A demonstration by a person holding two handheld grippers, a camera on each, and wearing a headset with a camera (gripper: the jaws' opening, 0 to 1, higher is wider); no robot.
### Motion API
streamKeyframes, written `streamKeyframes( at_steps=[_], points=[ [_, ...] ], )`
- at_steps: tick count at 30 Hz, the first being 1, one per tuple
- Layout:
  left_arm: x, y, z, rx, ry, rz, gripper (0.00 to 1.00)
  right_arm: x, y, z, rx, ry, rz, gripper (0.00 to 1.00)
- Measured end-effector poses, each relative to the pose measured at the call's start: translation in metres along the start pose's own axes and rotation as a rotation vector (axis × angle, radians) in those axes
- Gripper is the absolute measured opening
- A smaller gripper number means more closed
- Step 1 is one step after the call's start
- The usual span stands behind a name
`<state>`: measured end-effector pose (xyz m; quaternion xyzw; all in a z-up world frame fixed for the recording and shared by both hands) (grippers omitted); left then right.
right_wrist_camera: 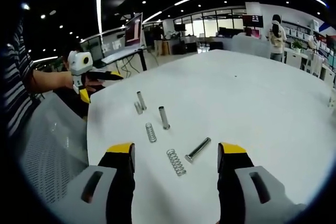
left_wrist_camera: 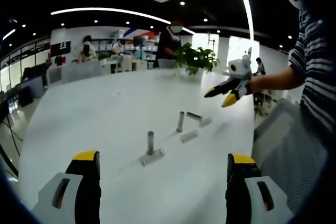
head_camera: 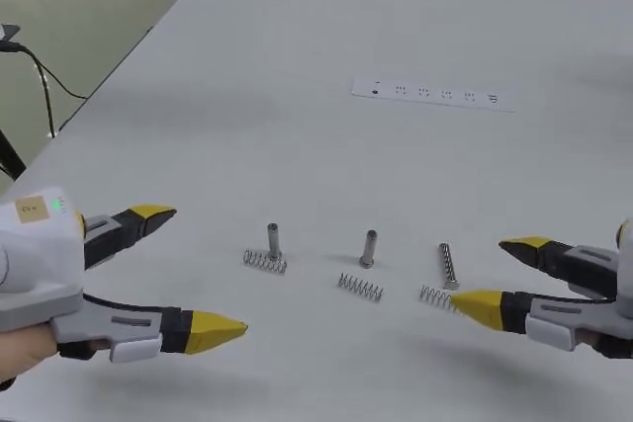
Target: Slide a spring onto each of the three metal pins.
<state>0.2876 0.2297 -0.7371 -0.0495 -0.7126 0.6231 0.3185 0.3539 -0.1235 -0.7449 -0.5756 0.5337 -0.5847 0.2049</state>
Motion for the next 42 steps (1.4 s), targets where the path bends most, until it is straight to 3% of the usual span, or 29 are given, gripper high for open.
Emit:
streamKeyframes(
  at_steps=[9,23,38,42],
  points=[
    [0.000,0.000,0.002,-0.001,0.003,-0.001,0.98,-0.004,-0.010,0.012,-0.024,0.024,-0.008,0.54],
    [0.002,0.004,0.000,0.009,-0.005,-0.006,0.98,-0.024,-0.018,0.028,-0.069,0.033,-0.090,0.39],
    [0.001,0.004,0.000,0.011,-0.001,-0.004,0.98,-0.039,-0.009,0.043,-0.201,0.057,-0.187,0.24],
    [0.002,0.005,0.000,0.012,0.001,-0.006,0.98,-0.044,-0.007,0.045,-0.249,0.055,-0.182,0.22]
  ],
)
Point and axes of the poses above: the centre of the closed fingertips' face, and the gripper's own axes: x roughly backward along the fingers, z roughly to its right, y roughly out of its underside, the point moved 8 cm from there along x, roughly backward along the fingers, and after that the axes turned 13 degrees about -y, right-handed, at the moved point
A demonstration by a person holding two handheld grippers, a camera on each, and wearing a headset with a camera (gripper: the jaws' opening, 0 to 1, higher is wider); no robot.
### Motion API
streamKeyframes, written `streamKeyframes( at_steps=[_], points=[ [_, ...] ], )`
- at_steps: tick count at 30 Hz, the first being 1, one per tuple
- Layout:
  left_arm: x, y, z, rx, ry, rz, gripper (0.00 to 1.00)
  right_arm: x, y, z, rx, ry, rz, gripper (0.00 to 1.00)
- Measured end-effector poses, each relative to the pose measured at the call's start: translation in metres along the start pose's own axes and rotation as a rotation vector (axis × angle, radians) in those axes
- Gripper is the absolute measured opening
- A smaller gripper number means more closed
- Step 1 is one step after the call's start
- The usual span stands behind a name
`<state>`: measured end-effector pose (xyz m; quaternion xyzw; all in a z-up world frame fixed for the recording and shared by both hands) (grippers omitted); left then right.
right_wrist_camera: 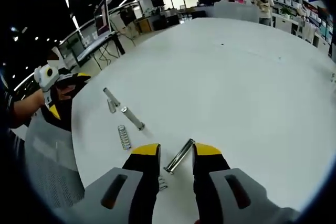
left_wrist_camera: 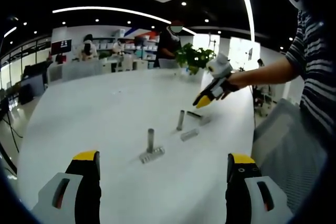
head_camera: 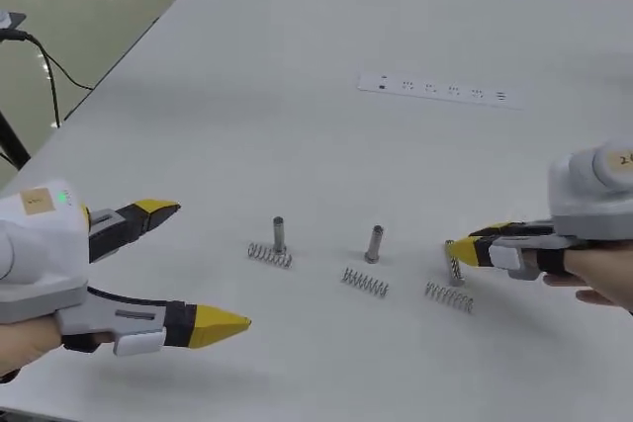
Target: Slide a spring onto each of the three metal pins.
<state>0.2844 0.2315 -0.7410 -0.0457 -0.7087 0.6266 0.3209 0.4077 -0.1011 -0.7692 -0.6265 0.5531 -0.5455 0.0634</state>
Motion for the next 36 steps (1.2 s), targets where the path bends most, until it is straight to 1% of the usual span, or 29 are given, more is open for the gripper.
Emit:
streamKeyframes(
  at_steps=[4,5,6,10,13,19,21,29,33,36],
  points=[
    [0.001,0.002,-0.001,0.007,-0.006,-0.002,0.98,-0.006,0.001,0.002,-0.015,0.009,-0.020,0.21],
    [0.001,0.002,-0.001,0.006,-0.006,-0.002,0.98,-0.007,0.002,0.003,-0.024,0.002,-0.023,0.20],
    [0.001,0.002,-0.001,0.005,-0.006,-0.002,0.98,-0.008,0.002,0.004,-0.047,0.002,-0.025,0.20],
    [0.001,0.002,-0.001,0.004,-0.006,-0.003,0.98,-0.010,0.001,0.008,-0.081,0.029,-0.024,0.18],
    [0.001,0.002,-0.001,0.004,-0.007,-0.003,0.98,-0.012,0.000,0.010,-0.103,0.038,-0.029,0.17],
    [0.001,0.003,-0.003,0.011,-0.021,0.000,0.98,-0.018,0.004,0.011,-0.114,0.058,-0.059,0.14],
    [0.002,0.004,-0.003,0.008,-0.020,-0.004,0.98,-0.020,0.005,0.011,-0.120,0.057,-0.061,0.13],
    [0.002,0.006,-0.002,0.008,-0.016,-0.013,0.98,-0.028,0.007,0.011,-0.141,0.082,-0.080,0.10],
    [0.001,0.005,-0.002,0.007,-0.013,-0.012,0.98,-0.028,0.006,0.010,-0.122,0.097,-0.093,0.09],
    [0.001,0.005,-0.002,0.009,-0.012,-0.009,0.98,-0.027,0.006,0.012,-0.140,0.102,-0.093,0.07]
  ],
)
Point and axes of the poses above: the centre of the closed fingertips' face, and the gripper's own axes: x roughly backward along the fingers, z roughly to its right, y roughly out of its underside, the point moved 8 cm from there along x, roughly backward along the fingers, and after that the axes turned 13 degrees about -y, right-handed, at the moved point
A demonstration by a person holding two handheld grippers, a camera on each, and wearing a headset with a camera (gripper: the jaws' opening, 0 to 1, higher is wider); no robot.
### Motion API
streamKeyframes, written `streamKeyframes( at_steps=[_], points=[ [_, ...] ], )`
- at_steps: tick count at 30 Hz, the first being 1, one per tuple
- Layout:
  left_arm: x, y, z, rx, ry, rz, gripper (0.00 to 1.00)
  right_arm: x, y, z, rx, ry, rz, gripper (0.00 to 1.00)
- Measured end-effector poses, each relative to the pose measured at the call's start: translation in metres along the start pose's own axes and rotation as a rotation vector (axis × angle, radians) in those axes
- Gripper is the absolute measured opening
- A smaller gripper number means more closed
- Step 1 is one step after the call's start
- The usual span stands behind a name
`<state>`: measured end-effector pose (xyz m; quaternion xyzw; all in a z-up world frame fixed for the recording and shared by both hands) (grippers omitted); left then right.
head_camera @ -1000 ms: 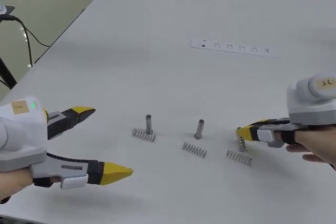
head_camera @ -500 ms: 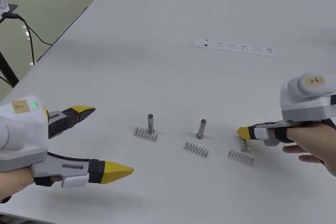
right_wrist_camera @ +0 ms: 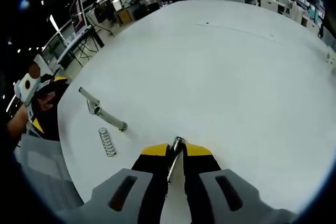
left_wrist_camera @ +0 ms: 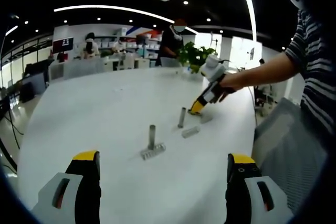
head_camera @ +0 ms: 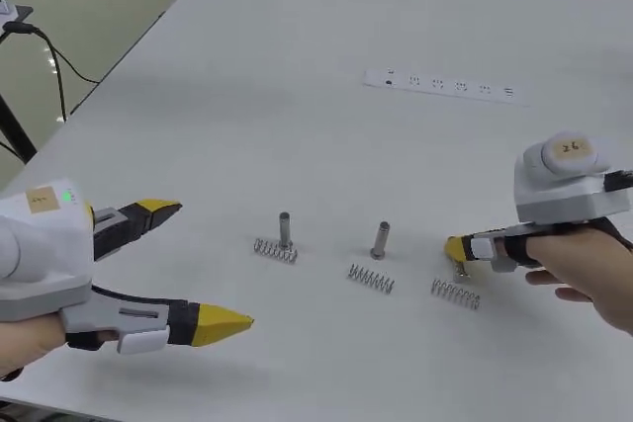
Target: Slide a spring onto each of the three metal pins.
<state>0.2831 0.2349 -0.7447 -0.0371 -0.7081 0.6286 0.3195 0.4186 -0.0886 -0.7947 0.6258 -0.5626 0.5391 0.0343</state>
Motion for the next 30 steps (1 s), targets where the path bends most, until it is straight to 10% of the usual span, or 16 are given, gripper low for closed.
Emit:
streamKeyframes(
  at_steps=[30],
  points=[
    [-0.002,-0.005,0.004,-0.005,0.011,0.006,0.98,0.023,-0.006,-0.015,0.119,-0.031,0.141,0.05]
  ],
)
Point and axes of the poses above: the centre of the closed fingertips' face, and the gripper's own axes: x roughly backward along the fingers, z roughly to its right, y roughly out of its underside, the point moved 8 cm from there along x, roughly backward along the fingers, and after that the axes turned 13 degrees about -y, right-handed, at the moved point
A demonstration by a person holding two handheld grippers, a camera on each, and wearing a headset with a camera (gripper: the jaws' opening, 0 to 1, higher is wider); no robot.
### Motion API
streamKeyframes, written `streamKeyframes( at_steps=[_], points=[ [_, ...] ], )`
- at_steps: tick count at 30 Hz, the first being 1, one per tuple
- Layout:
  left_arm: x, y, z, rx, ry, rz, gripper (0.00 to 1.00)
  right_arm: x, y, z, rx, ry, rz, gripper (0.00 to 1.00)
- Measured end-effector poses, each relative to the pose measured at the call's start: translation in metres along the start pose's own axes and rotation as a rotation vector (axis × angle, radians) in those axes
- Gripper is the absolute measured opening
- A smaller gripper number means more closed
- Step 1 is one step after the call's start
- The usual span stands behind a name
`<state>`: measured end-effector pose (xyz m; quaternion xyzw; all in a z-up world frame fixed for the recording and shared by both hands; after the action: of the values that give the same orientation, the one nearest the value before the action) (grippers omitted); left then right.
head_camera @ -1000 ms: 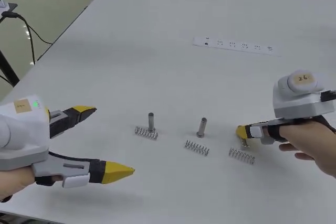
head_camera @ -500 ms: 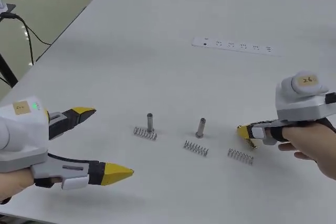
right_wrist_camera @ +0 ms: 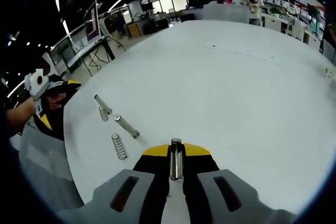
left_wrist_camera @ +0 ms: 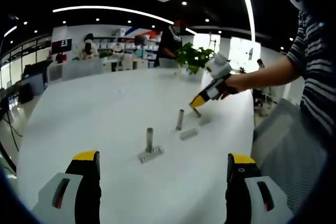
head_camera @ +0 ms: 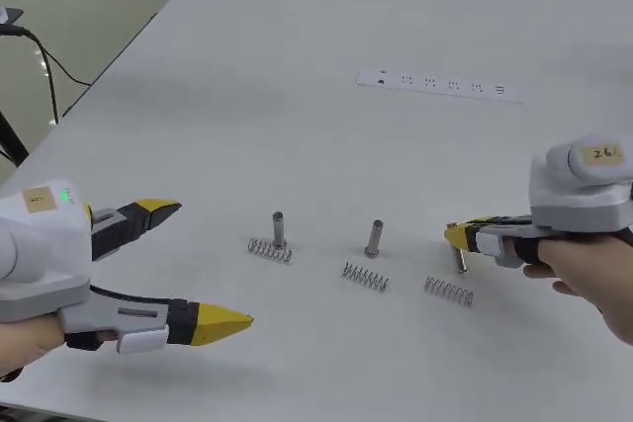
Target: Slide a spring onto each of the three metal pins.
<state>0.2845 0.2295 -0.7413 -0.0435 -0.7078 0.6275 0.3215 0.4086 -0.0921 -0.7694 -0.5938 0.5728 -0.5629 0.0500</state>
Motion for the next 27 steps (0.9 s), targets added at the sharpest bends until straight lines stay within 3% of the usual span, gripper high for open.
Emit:
streamKeyframes(
  at_steps=[11,27],
  points=[
    [0.0056,-0.0005,-0.0079,0.009,-0.025,0.008,0.98,0.0035,0.0006,0.0007,0.041,0.004,0.035,0.05],
    [0.0068,-0.0022,-0.0082,0.000,-0.022,0.006,0.98,0.0072,0.0016,-0.0007,0.068,0.018,0.044,0.05]
  ],
)
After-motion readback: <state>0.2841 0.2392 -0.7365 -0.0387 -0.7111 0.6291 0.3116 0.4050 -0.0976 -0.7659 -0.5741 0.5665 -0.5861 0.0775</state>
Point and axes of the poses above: the centre of the closed fingertips' face, and the gripper's own axes: x roughly backward along the fingers, z roughly to its right, y roughly out of its underside, the point moved 8 cm from there along x, roughly backward along the fingers, and after that the axes turned 13 degrees about -y, right-handed, at the moved point
